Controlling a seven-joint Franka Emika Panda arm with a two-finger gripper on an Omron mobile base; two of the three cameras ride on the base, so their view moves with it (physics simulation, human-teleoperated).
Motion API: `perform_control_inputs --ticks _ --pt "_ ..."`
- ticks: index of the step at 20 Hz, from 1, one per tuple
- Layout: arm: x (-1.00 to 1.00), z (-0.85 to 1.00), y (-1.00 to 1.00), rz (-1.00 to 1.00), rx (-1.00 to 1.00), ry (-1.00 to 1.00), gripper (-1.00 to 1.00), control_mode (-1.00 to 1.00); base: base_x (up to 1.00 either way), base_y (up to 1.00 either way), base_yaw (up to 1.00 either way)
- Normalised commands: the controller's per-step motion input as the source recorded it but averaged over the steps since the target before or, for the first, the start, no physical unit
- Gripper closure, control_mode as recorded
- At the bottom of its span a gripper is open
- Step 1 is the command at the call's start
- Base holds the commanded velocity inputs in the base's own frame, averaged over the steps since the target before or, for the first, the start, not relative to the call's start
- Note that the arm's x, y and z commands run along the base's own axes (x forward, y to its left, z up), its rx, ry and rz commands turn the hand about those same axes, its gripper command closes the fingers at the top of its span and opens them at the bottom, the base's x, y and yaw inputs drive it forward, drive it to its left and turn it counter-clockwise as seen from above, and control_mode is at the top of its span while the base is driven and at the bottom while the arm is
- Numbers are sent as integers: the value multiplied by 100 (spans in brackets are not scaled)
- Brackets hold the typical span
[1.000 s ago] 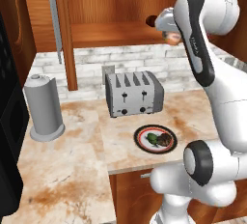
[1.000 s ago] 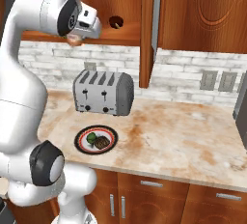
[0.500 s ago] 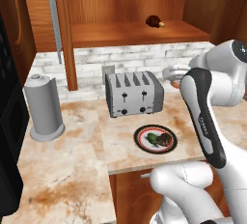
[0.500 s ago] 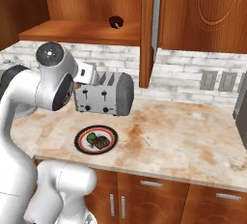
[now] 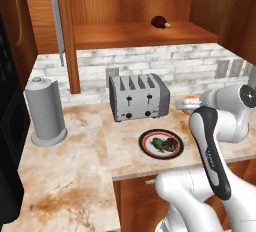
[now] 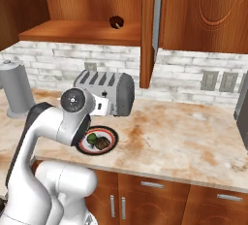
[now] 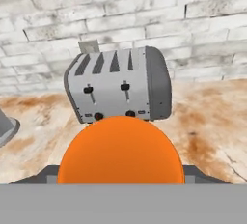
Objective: Pick the avocado and bread from the counter and place them on the plate. Then pick the jam from the cabinet and place it next to the plate. Lastly close the cabinet door.
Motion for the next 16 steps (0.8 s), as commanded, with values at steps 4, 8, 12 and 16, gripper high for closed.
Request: perform_control_inputs --ticks 4,8,12,16 --pt "22 -76 -35 0 -2 0 100 -100 0 0 0" --pt "29 -66 -41 0 -7 0 100 -100 0 0 0" --pt "27 -61 -45 0 -11 1 100 -100 0 0 0" --pt "27 -53 -47 0 -10 9 100 -100 0 0 0"
